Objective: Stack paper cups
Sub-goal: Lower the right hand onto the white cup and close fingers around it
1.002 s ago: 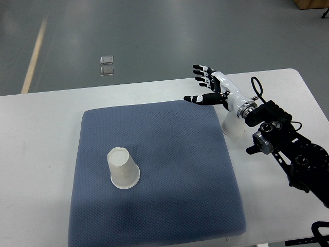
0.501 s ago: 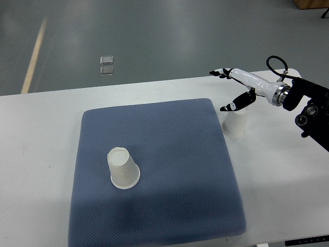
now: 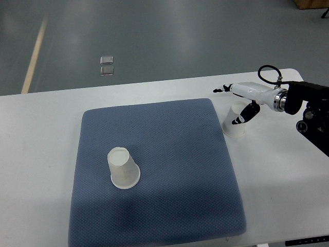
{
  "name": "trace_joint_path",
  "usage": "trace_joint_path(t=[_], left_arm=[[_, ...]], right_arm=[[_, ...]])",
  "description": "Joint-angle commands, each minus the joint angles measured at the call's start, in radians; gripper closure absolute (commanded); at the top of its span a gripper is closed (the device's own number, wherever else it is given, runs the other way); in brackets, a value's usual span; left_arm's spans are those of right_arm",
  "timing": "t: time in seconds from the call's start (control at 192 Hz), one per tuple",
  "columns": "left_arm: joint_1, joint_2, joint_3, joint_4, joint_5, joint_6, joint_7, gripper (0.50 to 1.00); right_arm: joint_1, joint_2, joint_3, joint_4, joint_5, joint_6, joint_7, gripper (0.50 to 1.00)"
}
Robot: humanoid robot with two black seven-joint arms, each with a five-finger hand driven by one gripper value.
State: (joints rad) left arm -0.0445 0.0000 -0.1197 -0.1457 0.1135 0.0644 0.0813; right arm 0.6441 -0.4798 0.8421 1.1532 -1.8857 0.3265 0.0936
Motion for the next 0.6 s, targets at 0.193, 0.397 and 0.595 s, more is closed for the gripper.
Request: trace_joint_path(t=[0.193, 0.397, 0.595], left_arm=[[0.0, 0.0, 0.0, 0.0, 0.0, 0.0, 0.0, 0.5], [0.0, 0.0, 0.0, 0.0, 0.0, 0.0, 0.0, 0.5], [0.0, 0.0, 0.0, 0.0, 0.0, 0.0, 0.0, 0.5]], right_arm=[[-0.003, 0.0, 0.0, -0.047, -0.055, -0.003, 0.0, 0.589], [-0.001, 0.003, -0.006, -0.089, -0.069, -0.024, 0.0, 0.605], [0.0, 0.012, -0.011, -0.125, -0.073, -0.06, 0.002, 0.628]])
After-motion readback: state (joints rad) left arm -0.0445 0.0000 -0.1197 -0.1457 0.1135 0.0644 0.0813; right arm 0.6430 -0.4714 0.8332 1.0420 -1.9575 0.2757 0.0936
